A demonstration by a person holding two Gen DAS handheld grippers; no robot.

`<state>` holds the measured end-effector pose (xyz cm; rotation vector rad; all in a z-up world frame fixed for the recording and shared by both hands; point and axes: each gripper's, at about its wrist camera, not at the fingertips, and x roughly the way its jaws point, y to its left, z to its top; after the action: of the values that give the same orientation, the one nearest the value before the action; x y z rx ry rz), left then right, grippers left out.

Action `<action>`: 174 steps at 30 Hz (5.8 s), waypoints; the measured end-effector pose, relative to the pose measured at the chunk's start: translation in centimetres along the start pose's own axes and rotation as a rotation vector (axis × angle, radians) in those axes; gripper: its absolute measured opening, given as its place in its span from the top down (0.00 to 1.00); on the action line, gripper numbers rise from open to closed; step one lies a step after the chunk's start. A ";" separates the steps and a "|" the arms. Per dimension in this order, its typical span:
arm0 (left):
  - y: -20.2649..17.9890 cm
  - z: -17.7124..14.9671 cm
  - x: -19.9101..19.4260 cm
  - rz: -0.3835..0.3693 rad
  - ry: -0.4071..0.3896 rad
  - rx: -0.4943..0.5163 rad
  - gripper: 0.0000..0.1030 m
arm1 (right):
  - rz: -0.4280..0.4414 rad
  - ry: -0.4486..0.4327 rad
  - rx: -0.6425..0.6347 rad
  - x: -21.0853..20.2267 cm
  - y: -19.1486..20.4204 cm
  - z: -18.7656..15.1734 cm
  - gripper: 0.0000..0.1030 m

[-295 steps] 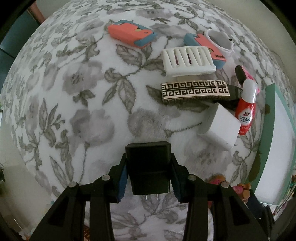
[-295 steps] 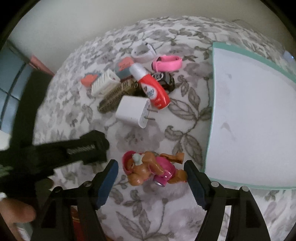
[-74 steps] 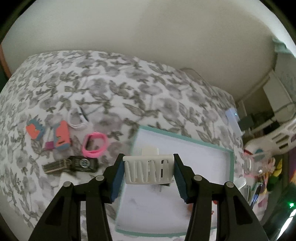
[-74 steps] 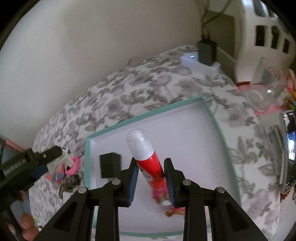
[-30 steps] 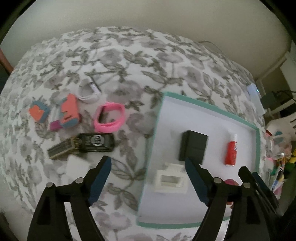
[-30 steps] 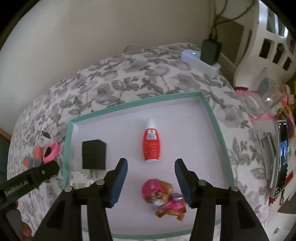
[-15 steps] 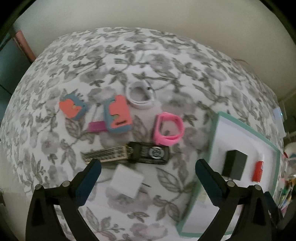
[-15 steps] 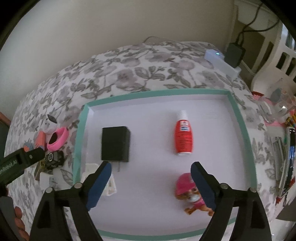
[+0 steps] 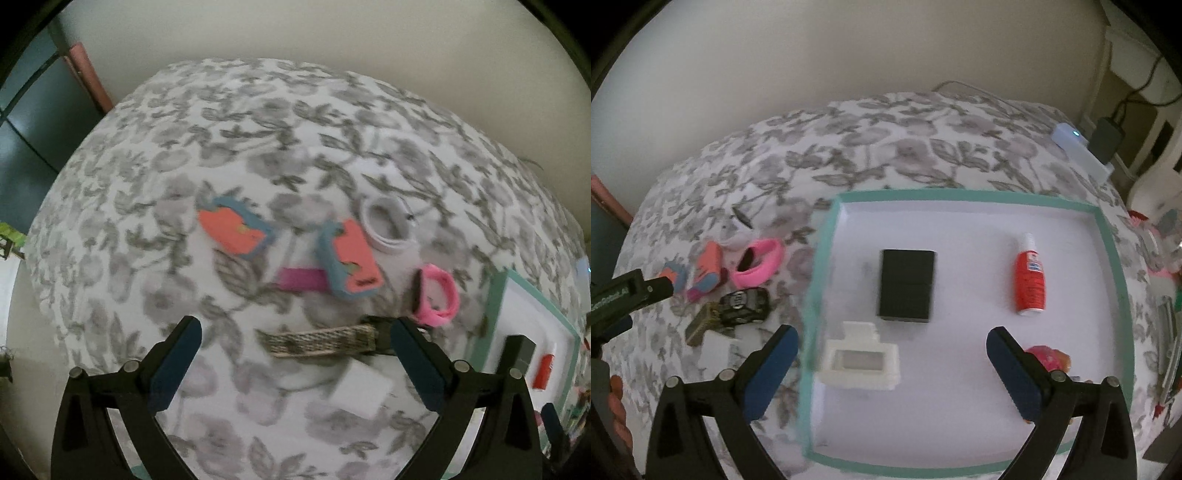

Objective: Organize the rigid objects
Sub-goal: 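Move both tools back over the pile toward the gold bar and white plug, then close right tool on the white plug charger while left tool grasps the gold bar, then carry plug charger and gold bar into the tray and open both tools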

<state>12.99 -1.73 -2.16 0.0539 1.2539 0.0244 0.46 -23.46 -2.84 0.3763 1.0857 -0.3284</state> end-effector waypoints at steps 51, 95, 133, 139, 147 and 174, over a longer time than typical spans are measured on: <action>7.3 1.4 4.0 -0.002 0.087 -0.076 0.01 | 0.083 0.124 -0.212 7.6 15.6 -4.6 0.00; -1.1 0.1 7.5 -0.188 0.191 0.033 0.01 | 0.135 0.127 -0.259 5.7 10.4 -5.1 0.31; 1.0 0.5 5.6 -0.161 0.146 0.005 0.19 | 0.173 0.102 -0.234 5.9 10.8 -3.8 0.38; 1.4 0.4 6.0 -0.132 0.153 0.007 0.19 | 0.168 0.092 -0.217 6.9 11.1 -3.0 0.36; 2.1 0.2 6.8 -0.112 0.163 0.012 0.19 | 0.121 0.068 -0.246 7.4 12.6 -3.2 0.36; -0.3 1.8 -2.7 -0.174 -0.058 0.003 0.19 | 0.118 -0.035 -0.081 -0.5 5.7 0.8 0.41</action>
<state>13.85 -2.18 0.93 -0.0519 1.1969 -0.1289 3.33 -18.72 -1.30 0.3592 1.0344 -0.1854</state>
